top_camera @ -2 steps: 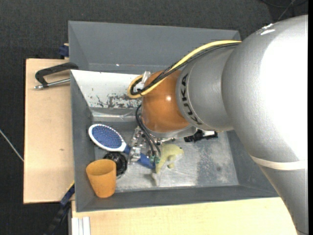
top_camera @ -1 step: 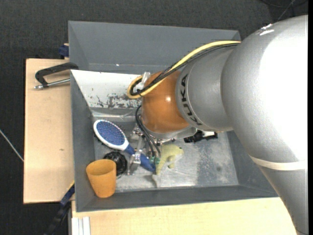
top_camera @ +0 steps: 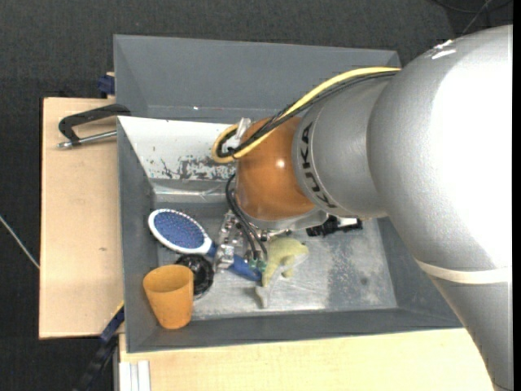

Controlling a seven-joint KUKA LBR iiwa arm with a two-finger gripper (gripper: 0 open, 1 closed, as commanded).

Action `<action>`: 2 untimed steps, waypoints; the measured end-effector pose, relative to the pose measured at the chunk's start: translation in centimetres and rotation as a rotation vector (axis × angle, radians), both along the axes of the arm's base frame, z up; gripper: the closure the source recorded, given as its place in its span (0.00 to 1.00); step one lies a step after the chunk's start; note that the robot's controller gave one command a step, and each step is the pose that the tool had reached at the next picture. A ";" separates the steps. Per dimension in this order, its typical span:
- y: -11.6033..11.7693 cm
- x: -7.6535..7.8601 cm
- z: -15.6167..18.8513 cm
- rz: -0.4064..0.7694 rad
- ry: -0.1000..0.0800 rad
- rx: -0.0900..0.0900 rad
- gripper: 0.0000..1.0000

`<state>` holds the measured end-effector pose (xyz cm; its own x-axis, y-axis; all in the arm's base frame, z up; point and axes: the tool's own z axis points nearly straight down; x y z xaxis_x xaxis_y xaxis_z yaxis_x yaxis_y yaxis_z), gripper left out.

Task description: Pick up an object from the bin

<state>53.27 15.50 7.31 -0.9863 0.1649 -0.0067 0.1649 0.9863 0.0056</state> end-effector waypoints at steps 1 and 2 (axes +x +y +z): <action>0.0 -0.1 -0.1 0.002 0.005 -0.001 0.00; 0.0 0.0 0.0 -0.001 0.000 0.000 1.00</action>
Offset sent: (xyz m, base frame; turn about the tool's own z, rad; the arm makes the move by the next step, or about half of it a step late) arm 0.0000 0.0000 0.0000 0.0000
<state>53.27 15.47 7.30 -0.9862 0.1655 -0.0063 0.1655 0.9862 0.0051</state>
